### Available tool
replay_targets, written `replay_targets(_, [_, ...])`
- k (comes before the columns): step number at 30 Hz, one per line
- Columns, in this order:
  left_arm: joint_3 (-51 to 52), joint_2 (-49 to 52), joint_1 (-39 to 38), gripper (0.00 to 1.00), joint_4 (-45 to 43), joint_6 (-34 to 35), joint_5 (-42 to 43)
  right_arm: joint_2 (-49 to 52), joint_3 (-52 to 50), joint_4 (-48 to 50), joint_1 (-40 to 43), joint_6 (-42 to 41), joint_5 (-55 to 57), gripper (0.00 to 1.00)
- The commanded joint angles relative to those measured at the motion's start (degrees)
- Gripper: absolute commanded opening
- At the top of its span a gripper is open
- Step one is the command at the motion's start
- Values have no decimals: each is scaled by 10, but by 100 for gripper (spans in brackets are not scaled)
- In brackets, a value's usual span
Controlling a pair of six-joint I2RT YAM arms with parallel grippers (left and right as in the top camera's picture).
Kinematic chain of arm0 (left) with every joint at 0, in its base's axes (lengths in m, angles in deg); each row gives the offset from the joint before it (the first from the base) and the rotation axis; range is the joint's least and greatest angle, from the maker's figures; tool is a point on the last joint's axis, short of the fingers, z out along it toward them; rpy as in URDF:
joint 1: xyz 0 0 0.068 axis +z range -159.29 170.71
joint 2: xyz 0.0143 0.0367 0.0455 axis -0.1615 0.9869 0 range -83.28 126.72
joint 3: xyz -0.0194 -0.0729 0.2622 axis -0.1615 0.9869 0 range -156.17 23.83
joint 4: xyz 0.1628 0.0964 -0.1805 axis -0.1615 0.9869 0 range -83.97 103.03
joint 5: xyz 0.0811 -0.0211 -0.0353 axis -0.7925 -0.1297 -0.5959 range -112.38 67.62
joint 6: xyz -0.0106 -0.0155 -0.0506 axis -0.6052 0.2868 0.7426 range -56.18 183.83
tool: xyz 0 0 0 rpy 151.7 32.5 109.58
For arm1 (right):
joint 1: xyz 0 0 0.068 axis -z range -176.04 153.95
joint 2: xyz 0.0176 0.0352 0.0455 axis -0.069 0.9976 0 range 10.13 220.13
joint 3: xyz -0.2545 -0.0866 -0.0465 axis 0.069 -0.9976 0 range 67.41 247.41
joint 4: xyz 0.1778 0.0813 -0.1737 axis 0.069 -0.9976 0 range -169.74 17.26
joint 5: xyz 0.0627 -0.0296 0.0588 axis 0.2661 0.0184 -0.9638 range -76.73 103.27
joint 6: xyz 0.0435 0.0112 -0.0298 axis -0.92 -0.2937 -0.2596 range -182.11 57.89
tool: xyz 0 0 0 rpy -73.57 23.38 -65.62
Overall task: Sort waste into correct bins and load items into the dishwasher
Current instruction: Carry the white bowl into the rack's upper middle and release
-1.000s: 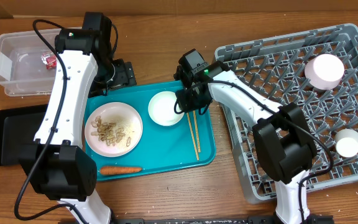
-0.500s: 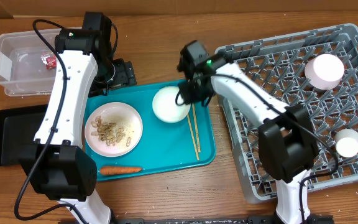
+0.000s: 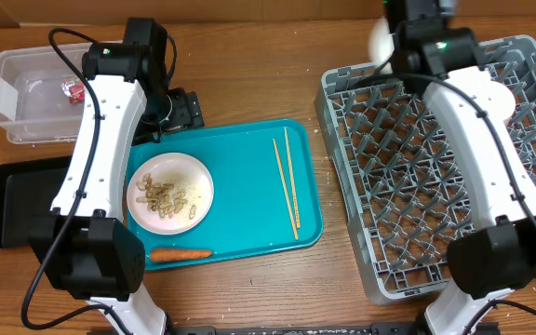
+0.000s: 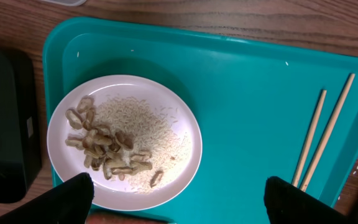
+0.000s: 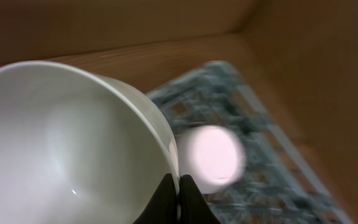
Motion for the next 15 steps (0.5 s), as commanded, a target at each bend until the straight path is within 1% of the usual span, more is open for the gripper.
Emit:
replay_targets(1, [0,-2,3,89,-1,8,-6,7,-31,3,19,-92,242,4])
replay_targets(4, [0,-2,3,89,-1,8,-6,7,-68,5,41,-108,230,4])
replay_targets(6, [0,-2,3,89,-2,8,-6,8,-117,20,54,-108,212,4])
replay_targets(12, [0,-2,3,89,-3,8,-6,8,-227,81,56,-107,209,4])
replay_targets(15, [0,-2,3,89,-4,8,-6,8,-266,92,56,-108,183,4])
